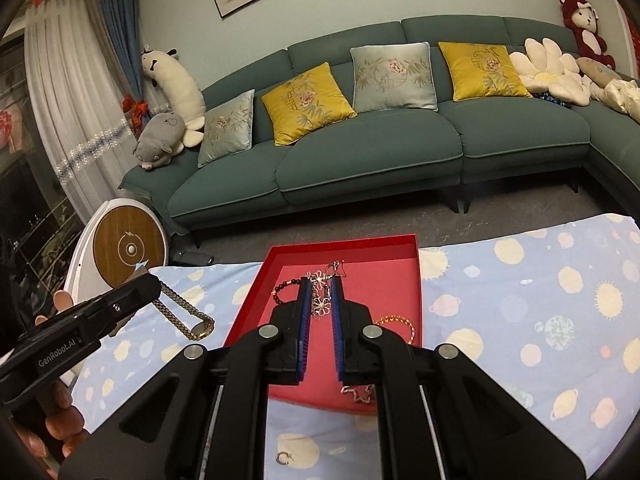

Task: Organize jewelry
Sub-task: 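Carry the gold watch and silver pendant necklace over the red tray, then lower both held items into the red tray and open both grippers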

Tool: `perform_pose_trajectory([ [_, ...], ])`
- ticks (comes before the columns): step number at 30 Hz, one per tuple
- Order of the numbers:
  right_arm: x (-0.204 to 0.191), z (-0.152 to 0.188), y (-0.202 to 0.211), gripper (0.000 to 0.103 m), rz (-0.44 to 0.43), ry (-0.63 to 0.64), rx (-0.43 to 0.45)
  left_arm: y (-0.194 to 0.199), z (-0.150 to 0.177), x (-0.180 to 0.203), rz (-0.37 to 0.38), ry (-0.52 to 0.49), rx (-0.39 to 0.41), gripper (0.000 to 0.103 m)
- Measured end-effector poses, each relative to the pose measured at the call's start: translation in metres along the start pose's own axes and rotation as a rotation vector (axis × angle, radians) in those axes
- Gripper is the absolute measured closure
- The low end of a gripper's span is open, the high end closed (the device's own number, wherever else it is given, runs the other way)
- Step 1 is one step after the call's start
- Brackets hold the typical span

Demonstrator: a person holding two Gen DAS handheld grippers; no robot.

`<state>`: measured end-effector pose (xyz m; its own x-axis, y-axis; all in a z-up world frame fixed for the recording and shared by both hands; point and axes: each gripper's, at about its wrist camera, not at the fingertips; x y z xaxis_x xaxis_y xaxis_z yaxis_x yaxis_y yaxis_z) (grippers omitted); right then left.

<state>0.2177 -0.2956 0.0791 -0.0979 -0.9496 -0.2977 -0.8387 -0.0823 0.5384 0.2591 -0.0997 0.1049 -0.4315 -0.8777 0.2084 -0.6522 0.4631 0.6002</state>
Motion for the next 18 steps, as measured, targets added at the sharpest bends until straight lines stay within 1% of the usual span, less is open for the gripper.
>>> perform_pose_trajectory([
  [4, 0.009, -0.009, -0.032, 0.094, 0.015, -0.017, -0.038, -0.034, -0.008, -0.006, -0.029, -0.006, -0.022, 0.092],
  [8, 0.016, -0.011, -0.062, 0.094, 0.031, -0.023, -0.073, -0.059, -0.011, -0.010, -0.049, -0.012, -0.031, 0.092],
  [18, 0.028, -0.010, -0.118, 0.094, 0.063, -0.057, -0.116, -0.106, -0.008, -0.014, -0.146, -0.059, -0.078, 0.092],
])
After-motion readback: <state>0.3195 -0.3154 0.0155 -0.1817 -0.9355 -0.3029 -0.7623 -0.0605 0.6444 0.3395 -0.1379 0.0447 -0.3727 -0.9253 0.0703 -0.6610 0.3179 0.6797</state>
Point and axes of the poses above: each gripper's, at about its wrist camera, not at the fingertips, and y roughly against the way its jaws point, x to its right, z to its underside, and after that the axes turned 1 degree about y, right-handed
